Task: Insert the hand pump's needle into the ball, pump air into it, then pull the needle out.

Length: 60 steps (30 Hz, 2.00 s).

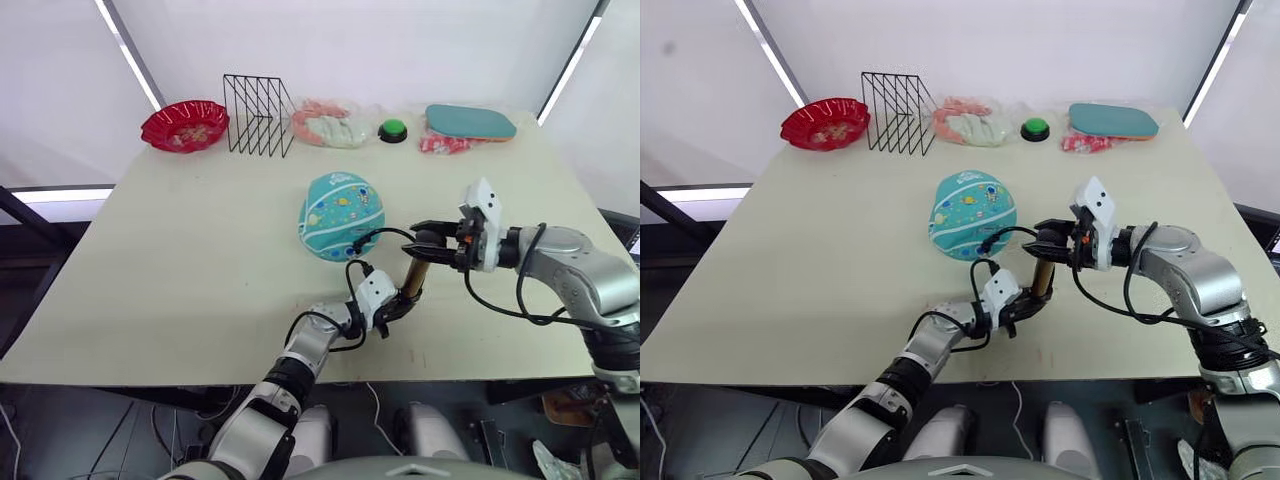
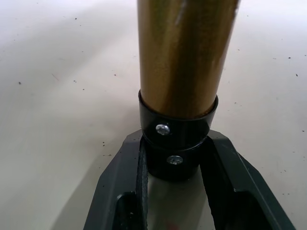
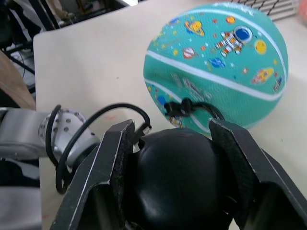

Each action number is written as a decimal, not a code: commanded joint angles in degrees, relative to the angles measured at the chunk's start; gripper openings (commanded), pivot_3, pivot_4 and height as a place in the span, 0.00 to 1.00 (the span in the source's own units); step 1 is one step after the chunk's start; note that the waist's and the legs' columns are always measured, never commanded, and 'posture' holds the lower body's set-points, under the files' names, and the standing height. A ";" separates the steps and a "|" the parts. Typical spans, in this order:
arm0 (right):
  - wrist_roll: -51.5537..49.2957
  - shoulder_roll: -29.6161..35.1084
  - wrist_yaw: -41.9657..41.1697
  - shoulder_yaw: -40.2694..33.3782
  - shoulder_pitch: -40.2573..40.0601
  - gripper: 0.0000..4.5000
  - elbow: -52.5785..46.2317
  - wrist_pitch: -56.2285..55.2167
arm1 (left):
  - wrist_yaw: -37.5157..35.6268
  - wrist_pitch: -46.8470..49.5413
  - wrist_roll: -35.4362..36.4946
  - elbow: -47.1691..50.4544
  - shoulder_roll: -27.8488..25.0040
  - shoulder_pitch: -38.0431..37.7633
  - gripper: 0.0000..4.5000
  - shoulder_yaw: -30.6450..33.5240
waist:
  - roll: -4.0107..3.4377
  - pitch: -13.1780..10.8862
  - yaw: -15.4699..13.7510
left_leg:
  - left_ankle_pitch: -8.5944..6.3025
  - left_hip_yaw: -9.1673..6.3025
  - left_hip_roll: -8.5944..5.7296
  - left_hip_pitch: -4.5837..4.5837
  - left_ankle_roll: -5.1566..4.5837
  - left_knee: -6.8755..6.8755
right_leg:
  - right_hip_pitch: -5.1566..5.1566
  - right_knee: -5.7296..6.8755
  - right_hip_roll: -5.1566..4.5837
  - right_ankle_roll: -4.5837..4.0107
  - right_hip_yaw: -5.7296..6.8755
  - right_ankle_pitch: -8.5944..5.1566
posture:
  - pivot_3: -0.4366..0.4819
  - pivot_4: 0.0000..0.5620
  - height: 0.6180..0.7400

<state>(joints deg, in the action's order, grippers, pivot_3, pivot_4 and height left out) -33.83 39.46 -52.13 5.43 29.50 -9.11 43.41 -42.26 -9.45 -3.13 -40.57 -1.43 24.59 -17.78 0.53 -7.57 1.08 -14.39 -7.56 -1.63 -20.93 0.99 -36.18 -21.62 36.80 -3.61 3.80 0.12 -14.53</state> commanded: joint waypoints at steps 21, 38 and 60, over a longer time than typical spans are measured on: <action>-16.30 10.48 8.17 -13.99 13.20 0.44 -5.54 24.61 | -1.36 0.13 0.08 -5.26 -0.55 -1.14 0.23 -0.27 | -0.51 -0.88 -0.51 | -0.06 0.08 -0.23 -1.06 -0.16 -0.25 | -0.94 0.07 -0.24 -0.29 -0.01 0.22 | 0.48 0.27 1.00; 6.73 -4.19 4.99 10.76 -6.46 0.44 3.29 0.56 | -0.81 1.30 0.11 -2.61 -0.76 -2.18 0.23 0.19 | -0.04 0.57 0.40 | -0.09 0.10 0.01 0.23 -0.17 -0.02 | 0.12 0.03 0.01 0.01 -0.07 -0.02 | 0.48 0.27 1.00; -18.74 9.33 6.02 -18.35 20.38 0.44 -5.64 22.52 | -1.90 0.73 0.19 -3.78 -0.54 -2.09 0.23 0.06 | -0.64 -0.76 -0.52 | -0.08 0.03 -0.22 -1.10 -0.17 -0.26 | -0.95 0.04 -0.23 -0.27 0.00 0.18 | 0.48 0.27 1.00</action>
<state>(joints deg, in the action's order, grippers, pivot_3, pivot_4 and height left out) -50.72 47.43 -47.19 -7.47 46.29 -14.27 66.31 -44.41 -10.61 -2.03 -39.92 -0.87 24.71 -17.51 -0.11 -8.33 0.55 -14.47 -7.53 -1.85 -22.03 0.82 -36.44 -22.58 36.85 -3.84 3.53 0.11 -14.35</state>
